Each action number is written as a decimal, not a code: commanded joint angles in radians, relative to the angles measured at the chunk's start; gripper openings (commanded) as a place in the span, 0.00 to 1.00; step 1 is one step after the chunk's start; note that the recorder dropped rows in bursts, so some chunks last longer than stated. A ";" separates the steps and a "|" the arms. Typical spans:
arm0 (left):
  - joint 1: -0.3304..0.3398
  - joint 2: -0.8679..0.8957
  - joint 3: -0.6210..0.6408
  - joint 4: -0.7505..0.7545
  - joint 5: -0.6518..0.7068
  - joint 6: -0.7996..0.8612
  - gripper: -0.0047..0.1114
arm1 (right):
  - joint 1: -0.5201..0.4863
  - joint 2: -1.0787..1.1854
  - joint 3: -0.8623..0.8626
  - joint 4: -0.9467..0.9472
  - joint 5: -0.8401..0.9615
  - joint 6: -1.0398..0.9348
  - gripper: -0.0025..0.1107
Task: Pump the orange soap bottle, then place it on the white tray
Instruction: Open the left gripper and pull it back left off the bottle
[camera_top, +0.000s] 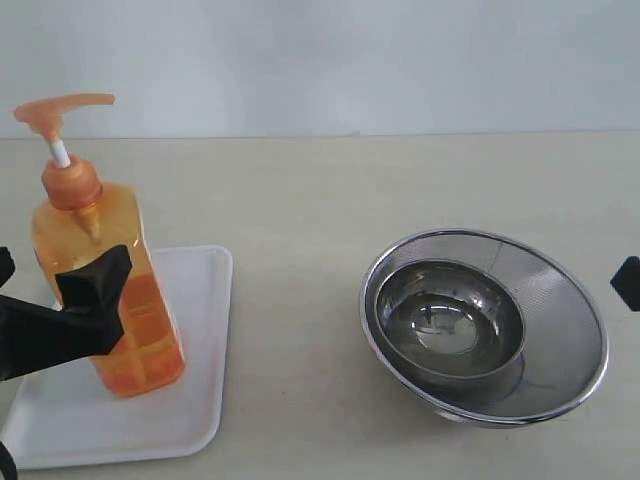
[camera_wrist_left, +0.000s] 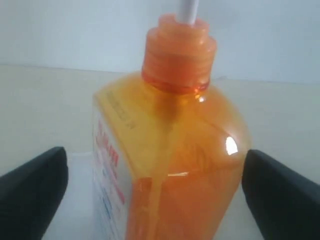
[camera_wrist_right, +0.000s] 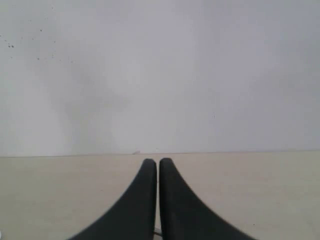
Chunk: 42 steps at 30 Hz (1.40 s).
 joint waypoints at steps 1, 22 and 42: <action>-0.003 -0.043 0.006 -0.022 0.004 0.026 0.78 | 0.002 0.000 0.001 -0.004 -0.009 -0.003 0.02; -0.003 -0.462 0.070 -0.014 0.321 0.155 0.08 | 0.002 0.000 0.001 -0.004 -0.009 -0.003 0.02; -0.003 -0.558 0.091 0.063 0.442 0.113 0.08 | 0.002 0.000 0.001 -0.004 -0.009 -0.003 0.02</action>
